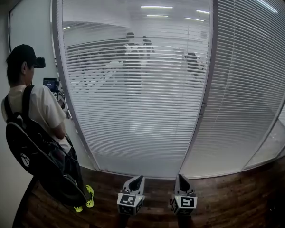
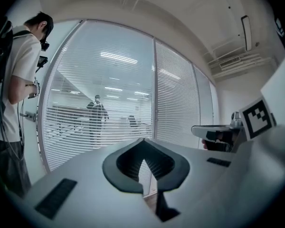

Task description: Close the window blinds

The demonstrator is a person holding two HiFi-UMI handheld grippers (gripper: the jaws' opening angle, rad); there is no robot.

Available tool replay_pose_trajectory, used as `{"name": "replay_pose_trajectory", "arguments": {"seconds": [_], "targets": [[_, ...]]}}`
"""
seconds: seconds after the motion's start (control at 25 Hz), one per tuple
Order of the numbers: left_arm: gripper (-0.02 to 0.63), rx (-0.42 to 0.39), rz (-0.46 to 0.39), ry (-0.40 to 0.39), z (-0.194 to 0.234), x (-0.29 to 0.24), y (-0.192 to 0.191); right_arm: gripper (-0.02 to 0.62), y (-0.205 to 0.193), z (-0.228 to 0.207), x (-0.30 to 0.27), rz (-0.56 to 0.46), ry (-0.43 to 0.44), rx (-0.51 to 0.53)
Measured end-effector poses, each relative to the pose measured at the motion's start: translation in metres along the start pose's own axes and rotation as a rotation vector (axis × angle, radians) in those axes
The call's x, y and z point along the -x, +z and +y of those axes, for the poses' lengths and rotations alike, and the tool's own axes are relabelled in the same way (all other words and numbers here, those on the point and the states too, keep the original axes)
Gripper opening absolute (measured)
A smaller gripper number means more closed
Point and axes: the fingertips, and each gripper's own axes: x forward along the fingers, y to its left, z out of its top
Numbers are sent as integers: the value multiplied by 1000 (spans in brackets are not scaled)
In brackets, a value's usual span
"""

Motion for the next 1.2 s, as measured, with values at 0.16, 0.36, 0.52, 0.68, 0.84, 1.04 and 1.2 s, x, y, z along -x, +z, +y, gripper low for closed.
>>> {"name": "replay_pose_trajectory", "arguments": {"seconds": [0.16,0.36,0.52,0.68,0.84,1.04,1.2], "targets": [[0,3,-9,12,5,-2,-4,3,-2,-1,-5,-17,3,3],[0,15,-12,12,7,1,-2,3,-2,5,-3,-12,4,5],[0,7,-17,3,10,2,-1,3,-1,9,-5,-17,12,10],[0,12,-8,-3,16,1,2,3,-3,9,-10,-22,16,10],[0,13,-18,-6,23,3,10,3,13,15,-7,-7,-16,10],[0,18,-18,-10,36,7,13,3,14,24,-9,0,-39,15],[0,24,-18,-21,46,8,11,3,6,30,-14,-17,-32,26]]}}
